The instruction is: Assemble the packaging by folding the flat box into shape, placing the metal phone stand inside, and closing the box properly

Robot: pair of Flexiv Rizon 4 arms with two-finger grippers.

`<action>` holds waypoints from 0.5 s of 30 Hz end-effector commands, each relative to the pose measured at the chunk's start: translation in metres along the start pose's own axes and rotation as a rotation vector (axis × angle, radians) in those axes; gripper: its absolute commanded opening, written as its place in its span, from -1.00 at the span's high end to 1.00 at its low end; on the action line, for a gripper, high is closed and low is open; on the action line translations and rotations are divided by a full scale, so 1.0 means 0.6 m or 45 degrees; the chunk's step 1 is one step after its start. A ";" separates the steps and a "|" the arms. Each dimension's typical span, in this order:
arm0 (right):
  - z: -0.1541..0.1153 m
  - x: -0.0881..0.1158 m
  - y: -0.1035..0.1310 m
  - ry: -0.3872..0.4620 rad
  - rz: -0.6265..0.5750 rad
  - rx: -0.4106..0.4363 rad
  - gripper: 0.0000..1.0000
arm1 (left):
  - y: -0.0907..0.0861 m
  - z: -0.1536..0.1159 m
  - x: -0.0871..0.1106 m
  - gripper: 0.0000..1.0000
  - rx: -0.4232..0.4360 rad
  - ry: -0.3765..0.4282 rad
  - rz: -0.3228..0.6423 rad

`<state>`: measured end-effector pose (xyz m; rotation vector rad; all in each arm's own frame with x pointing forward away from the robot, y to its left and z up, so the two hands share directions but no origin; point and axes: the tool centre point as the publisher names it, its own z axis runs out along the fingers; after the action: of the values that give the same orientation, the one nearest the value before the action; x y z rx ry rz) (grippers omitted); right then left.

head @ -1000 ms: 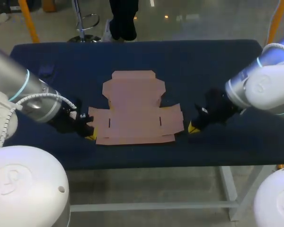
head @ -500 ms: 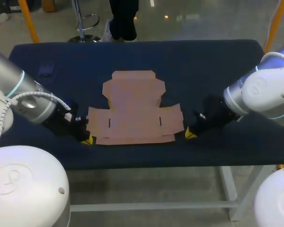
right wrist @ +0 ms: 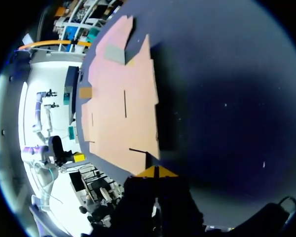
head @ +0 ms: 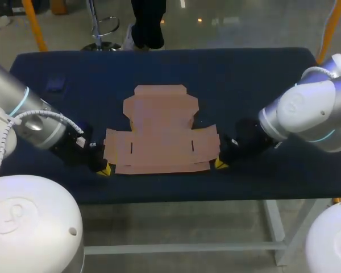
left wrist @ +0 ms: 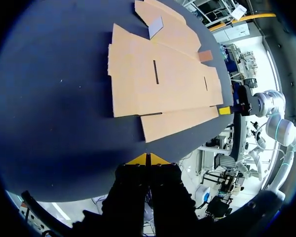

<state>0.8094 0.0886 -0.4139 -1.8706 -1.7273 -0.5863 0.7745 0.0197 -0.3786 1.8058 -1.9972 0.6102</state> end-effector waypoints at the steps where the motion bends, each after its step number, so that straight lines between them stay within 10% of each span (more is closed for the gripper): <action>1: 0.015 -0.001 0.001 0.011 0.000 0.003 1.00 | -0.007 0.005 -0.003 1.00 -0.016 0.000 -0.001; 15: 0.032 0.007 0.000 0.026 0.009 -0.017 1.00 | -0.014 0.013 -0.014 1.00 -0.033 0.006 -0.024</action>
<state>0.8109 0.1035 -0.4246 -1.8758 -1.7086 -0.6030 0.7816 0.0214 -0.3875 1.8082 -1.9745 0.5852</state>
